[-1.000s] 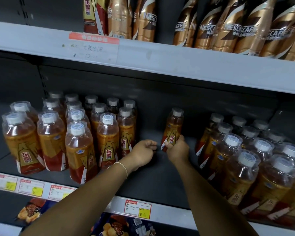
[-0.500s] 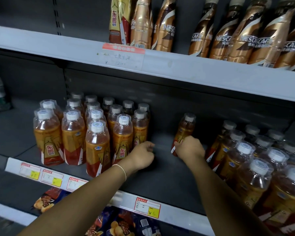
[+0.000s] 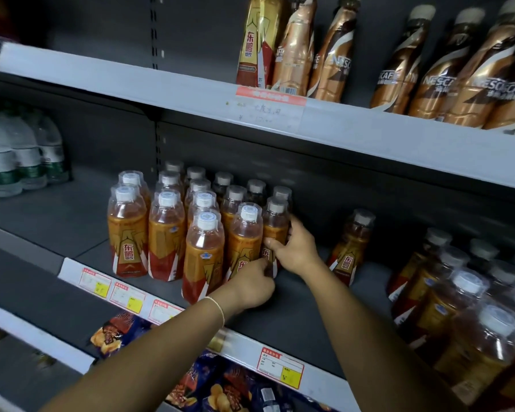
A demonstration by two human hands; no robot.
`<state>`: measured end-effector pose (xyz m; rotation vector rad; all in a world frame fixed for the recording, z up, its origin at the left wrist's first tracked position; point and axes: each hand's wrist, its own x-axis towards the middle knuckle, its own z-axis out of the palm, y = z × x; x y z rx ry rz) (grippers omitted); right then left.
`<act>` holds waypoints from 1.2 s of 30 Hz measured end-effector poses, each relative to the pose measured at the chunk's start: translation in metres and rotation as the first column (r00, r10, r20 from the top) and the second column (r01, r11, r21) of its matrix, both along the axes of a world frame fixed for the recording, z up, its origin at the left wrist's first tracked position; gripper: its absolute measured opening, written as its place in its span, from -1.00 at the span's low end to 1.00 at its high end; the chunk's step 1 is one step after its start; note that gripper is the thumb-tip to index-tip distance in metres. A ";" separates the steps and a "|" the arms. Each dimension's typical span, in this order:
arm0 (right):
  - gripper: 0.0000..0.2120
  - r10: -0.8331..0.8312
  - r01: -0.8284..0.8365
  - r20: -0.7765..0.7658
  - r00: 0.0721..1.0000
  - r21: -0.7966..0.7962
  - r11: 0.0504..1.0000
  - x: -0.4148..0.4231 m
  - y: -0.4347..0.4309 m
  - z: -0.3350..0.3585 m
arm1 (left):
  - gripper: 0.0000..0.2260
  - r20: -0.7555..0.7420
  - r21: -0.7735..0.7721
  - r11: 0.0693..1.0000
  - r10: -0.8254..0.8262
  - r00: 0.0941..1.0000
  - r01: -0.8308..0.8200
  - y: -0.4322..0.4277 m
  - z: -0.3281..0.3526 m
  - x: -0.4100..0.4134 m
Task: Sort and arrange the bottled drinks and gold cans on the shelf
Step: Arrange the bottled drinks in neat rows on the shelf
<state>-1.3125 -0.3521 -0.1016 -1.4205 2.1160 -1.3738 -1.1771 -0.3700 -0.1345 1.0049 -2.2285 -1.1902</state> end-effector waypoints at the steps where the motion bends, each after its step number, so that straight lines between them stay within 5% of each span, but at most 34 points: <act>1: -0.42 -0.006 0.006 0.002 1.000 -0.008 1.000 -0.001 0.001 -0.001 | -0.75 0.010 -0.012 1.000 -0.002 1.000 0.002 0.000 -0.001 0.002; 12: -0.43 -0.026 0.026 0.013 1.000 0.022 0.999 -0.026 0.069 -0.009 | -0.54 0.118 -0.268 0.961 -0.033 0.992 0.064 0.011 -0.004 -0.018; 17: -0.38 -0.015 0.015 0.023 1.000 -0.018 1.000 -0.033 0.100 -0.012 | -0.59 0.063 -0.247 0.955 -0.151 0.986 0.162 0.021 -0.008 -0.037; 24: -0.28 -0.102 0.149 0.298 0.949 -0.139 0.979 -0.041 0.129 -0.030 | -0.68 0.041 -0.332 0.918 -0.213 0.976 0.214 0.032 -0.013 -0.063; 36: -0.56 -0.245 0.318 0.331 0.911 -0.187 0.929 -0.056 0.135 -0.052 | -0.59 -0.029 -0.234 0.940 -0.260 0.965 0.246 0.036 -0.017 -0.095</act>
